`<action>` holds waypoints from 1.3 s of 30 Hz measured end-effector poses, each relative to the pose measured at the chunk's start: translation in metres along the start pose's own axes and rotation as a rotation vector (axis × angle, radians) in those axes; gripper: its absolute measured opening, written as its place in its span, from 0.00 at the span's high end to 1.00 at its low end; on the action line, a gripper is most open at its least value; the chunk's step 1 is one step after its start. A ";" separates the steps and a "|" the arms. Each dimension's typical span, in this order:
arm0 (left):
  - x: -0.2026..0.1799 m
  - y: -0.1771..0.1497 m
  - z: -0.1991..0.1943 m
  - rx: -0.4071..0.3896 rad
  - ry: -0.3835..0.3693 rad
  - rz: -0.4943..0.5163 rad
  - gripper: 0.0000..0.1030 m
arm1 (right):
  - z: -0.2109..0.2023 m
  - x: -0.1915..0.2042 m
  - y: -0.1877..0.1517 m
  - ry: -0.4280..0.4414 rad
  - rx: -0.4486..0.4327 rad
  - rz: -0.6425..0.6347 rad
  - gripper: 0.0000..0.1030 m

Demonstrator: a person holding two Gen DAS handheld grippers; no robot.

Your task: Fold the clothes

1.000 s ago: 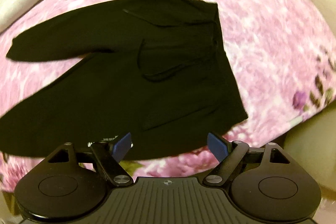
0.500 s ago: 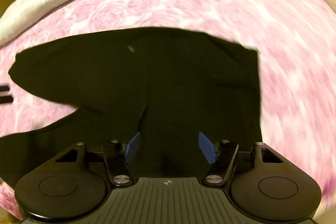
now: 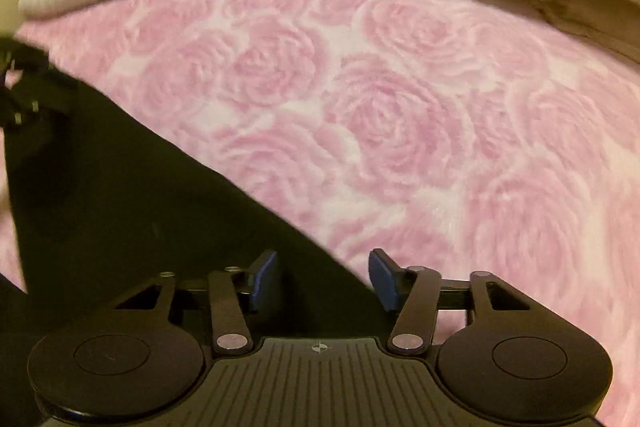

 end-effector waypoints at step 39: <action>-0.128 -0.293 -0.186 0.085 0.024 -0.559 0.92 | -0.094 0.274 -0.254 -0.458 0.153 -0.278 0.88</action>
Point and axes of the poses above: each gripper's, at about its wrist camera, not at the fingertips, and z roughly the way its jaws point, x to its left, y to its top, the point moved 4 cm from there along z, roughly the way its jaws point, and after that the axes turned 4 degrees about y, right-handed, at the moved point
